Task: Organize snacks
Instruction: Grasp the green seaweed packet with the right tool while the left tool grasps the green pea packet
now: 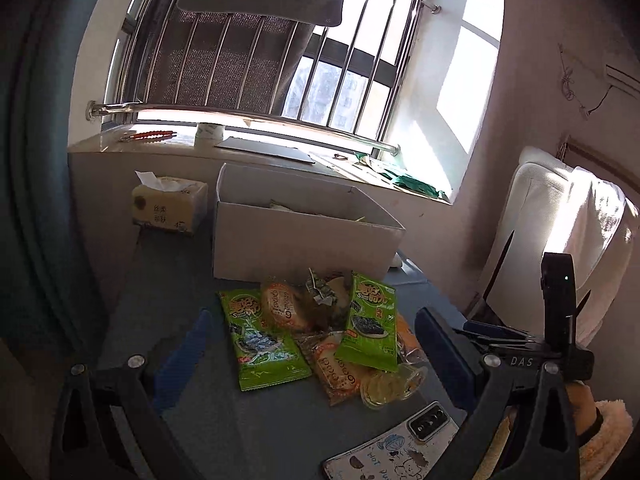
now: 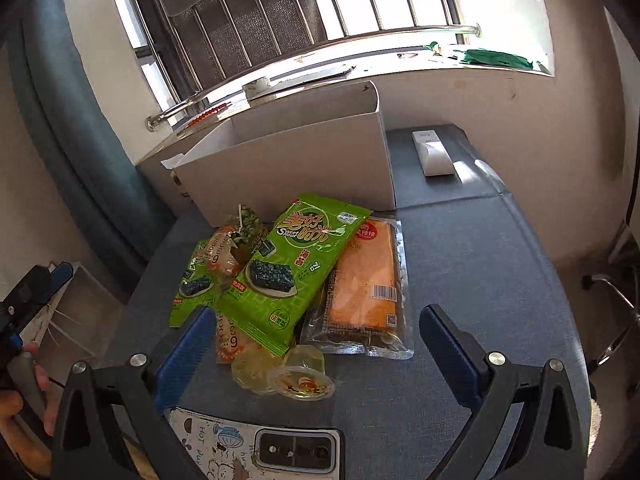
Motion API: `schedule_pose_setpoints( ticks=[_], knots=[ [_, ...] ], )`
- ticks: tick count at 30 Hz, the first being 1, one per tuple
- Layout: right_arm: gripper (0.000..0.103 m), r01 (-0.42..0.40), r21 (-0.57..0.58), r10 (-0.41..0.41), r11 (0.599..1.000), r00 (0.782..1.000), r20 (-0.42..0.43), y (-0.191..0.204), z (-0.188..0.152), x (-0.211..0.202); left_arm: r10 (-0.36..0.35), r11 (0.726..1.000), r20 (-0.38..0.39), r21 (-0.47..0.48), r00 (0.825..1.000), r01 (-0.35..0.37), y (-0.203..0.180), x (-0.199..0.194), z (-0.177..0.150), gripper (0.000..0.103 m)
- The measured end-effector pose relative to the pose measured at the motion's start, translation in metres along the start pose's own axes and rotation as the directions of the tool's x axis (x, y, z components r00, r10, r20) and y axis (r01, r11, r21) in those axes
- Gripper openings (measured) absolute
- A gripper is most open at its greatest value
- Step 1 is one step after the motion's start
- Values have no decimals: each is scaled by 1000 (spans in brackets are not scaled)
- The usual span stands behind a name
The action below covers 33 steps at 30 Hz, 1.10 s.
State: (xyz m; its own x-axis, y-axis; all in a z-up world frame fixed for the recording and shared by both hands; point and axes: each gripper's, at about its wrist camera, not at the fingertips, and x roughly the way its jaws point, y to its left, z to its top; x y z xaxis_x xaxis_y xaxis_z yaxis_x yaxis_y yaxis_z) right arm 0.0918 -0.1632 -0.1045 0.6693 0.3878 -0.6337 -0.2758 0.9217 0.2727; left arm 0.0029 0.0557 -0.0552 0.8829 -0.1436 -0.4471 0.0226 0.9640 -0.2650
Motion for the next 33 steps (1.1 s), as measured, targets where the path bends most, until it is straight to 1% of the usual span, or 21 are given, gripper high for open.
schedule_pose_setpoints(
  ticks=[5,8,10,12,14,16,19,21,23,24,26,27,29,30,31,33],
  knots=[
    [103,54,-17,-54,998,999,-2,11,3,7,-26,1000,-1,10,1000,26,-1,1,-9,103],
    [103,55,-18,-55,998,998,-18,17,10,19,-35,999,-10,13,999,35,-1,3,-11,103],
    [103,46,-38,-47,998,998,-50,22,17,33,-29,999,-9,23,1000,29,-3,4,-14,103],
    [103,74,-57,-79,996,992,-99,27,24,52,-16,999,-15,30,1000,16,-4,5,-17,103],
    [103,74,-53,-80,996,990,-119,30,31,66,-2,1000,-22,26,1000,2,-4,6,-20,103],
    [103,68,-41,-73,997,987,-141,32,38,82,-13,1000,-36,22,999,14,-4,7,-23,103],
    [103,110,-50,-117,993,980,-163,37,46,102,13,999,-47,40,999,-11,-5,8,-27,103],
    [103,123,-77,-135,989,972,-192,42,47,115,17,999,-54,33,998,-16,-2,9,-30,103],
    [103,167,-96,-185,981,955,-230,43,45,128,17,1000,-64,19,998,-16,2,11,-31,103],
    [98,187,-114,-209,976,953,-220,44,44,130,23,1000,-69,16,997,-22,4,12,-31,103],
    [73,254,-154,-279,955,945,-170,47,40,123,39,999,-76,12,996,-39,7,12,-32,103],
    [69,257,-147,-279,955,948,-156,45,40,118,39,999,-80,7,996,-39,9,13,-32,103],
    [64,185,-110,-202,977,966,-164,37,40,109,37,999,-91,-11,995,-39,12,17,-32,103],
    [62,173,-102,-187,980,971,-152,34,40,103,31,999,-98,-15,995,-32,12,20,-31,103],
    [62,156,-89,-168,984,976,-141,30,40,96,26,1000,-103,-11,994,-27,12,23,-31,103],
    [62,102,-53,-107,993,989,-102,22,40,75,41,999,-119,24,992,-38,9,30,-28,103]
  ],
)
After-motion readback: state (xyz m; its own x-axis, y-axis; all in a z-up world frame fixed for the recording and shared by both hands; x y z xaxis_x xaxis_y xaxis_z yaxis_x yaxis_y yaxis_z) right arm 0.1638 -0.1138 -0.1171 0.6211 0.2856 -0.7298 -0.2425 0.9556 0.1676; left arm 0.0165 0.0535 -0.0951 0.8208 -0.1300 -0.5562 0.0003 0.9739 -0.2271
